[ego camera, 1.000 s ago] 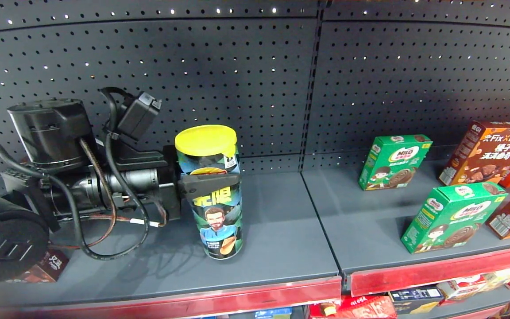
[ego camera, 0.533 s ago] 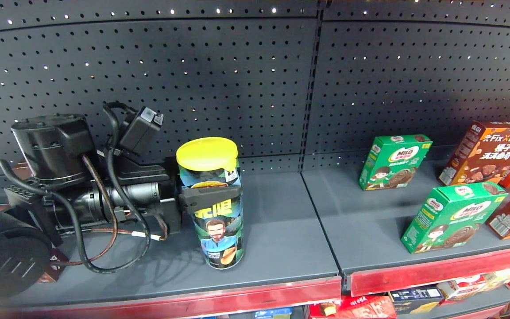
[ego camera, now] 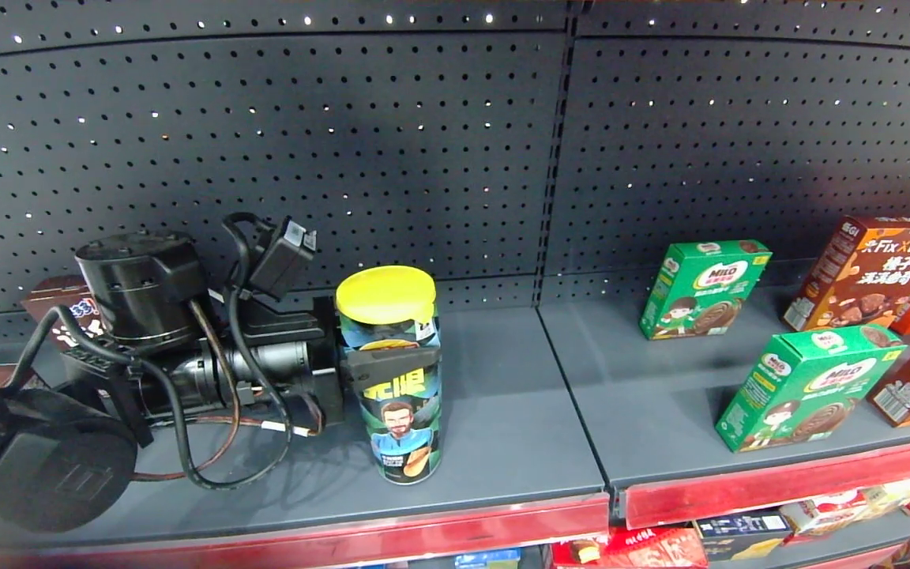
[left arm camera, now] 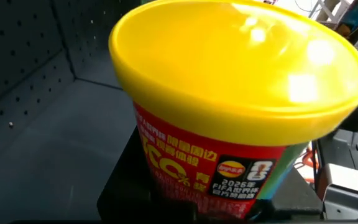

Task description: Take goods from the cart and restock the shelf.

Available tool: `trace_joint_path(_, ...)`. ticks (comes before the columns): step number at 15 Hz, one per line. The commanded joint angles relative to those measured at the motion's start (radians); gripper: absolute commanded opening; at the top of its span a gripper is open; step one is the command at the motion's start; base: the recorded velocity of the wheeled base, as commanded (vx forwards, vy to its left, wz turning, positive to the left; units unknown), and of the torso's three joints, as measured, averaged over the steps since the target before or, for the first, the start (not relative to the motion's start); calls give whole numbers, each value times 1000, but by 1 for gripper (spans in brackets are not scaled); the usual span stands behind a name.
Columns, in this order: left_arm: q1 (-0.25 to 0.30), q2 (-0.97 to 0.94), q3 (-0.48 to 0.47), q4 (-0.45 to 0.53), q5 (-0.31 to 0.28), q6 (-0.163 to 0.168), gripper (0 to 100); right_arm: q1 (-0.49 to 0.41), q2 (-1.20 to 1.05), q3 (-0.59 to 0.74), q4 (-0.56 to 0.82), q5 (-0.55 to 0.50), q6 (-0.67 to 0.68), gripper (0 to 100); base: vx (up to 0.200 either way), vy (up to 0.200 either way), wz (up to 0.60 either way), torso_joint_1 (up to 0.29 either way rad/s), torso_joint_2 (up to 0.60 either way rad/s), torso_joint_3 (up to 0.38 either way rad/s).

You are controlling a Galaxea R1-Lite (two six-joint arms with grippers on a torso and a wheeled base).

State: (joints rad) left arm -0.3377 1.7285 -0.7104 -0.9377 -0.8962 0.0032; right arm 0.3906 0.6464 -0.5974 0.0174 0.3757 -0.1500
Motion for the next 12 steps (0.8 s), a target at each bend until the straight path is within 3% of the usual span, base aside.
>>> trace_joint_path(1, 0, 16, 12, -1, 0, 0, 0, 1, -1, 1, -1, 0, 0, 0, 0, 0, 0, 0, 0, 0)
trace_joint_path(8, 5, 5, 3, -3, -1, -9, 0, -1, -1, 1, 1, 0, 0, 0, 0, 0, 0, 0, 0, 0)
trace_joint_path(9, 5, 3, 2, -3, -3, -34, 0, -1, -1, 4, 1, 0, 0, 0, 0, 0, 0, 0, 0, 0)
trace_joint_path(12, 5, -6, 26, -4, -3, -35, 0, -1, -1, 4, -1, 0, 0, 0, 0, 0, 0, 0, 0, 0)
